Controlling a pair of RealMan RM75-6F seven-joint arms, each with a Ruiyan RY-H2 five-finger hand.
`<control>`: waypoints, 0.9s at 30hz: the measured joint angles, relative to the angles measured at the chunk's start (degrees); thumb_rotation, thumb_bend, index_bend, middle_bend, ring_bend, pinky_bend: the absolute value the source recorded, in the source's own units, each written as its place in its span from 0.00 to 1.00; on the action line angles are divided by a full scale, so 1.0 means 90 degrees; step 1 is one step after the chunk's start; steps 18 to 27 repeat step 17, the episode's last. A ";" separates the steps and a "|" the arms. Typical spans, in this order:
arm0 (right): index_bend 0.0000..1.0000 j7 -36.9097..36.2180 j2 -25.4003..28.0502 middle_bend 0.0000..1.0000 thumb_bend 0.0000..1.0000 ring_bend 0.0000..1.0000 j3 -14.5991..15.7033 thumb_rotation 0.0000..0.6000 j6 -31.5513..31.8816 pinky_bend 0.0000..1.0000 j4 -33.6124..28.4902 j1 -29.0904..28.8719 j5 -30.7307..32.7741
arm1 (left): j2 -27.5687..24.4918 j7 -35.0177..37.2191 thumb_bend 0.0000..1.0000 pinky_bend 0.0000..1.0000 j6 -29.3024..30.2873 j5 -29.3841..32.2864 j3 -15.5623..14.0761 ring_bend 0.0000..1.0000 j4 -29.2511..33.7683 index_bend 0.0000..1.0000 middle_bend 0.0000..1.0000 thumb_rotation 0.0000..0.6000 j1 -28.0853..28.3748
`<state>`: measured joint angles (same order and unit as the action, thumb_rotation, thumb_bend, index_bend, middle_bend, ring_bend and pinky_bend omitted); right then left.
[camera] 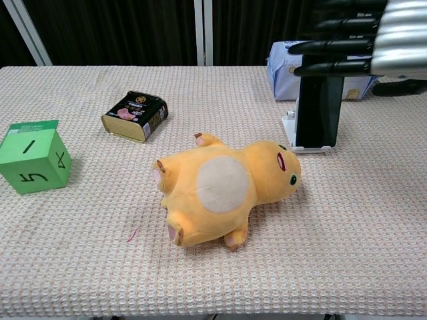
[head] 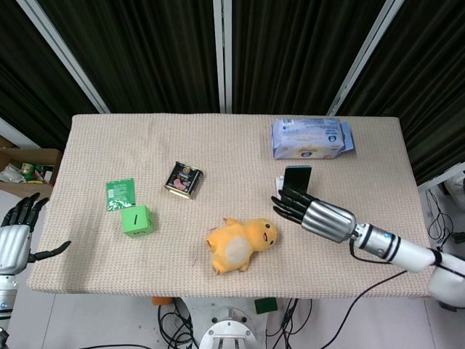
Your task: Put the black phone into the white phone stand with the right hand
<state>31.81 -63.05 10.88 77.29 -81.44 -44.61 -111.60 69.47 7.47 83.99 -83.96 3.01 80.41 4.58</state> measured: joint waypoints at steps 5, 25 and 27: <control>0.00 -0.0741 -0.0110 0.00 0.28 0.00 0.0047 1.00 0.0927 0.00 -0.0570 0.1607 0.1160 | 0.0003 -0.0072 0.07 0.14 0.0068 -0.0064 -0.0037 0.02 0.0044 0.11 0.04 0.62 -0.0022; 0.00 -0.3508 -0.1443 0.00 0.27 0.00 -0.0071 1.00 0.1924 0.00 0.0833 0.3796 0.2560 | -0.0015 -0.0080 0.07 0.14 0.0199 -0.0122 -0.0043 0.02 0.0091 0.11 0.04 0.61 -0.0077; 0.00 -0.3508 -0.1443 0.00 0.27 0.00 -0.0071 1.00 0.1924 0.00 0.0833 0.3796 0.2560 | -0.0015 -0.0080 0.07 0.14 0.0199 -0.0122 -0.0043 0.02 0.0091 0.11 0.04 0.61 -0.0077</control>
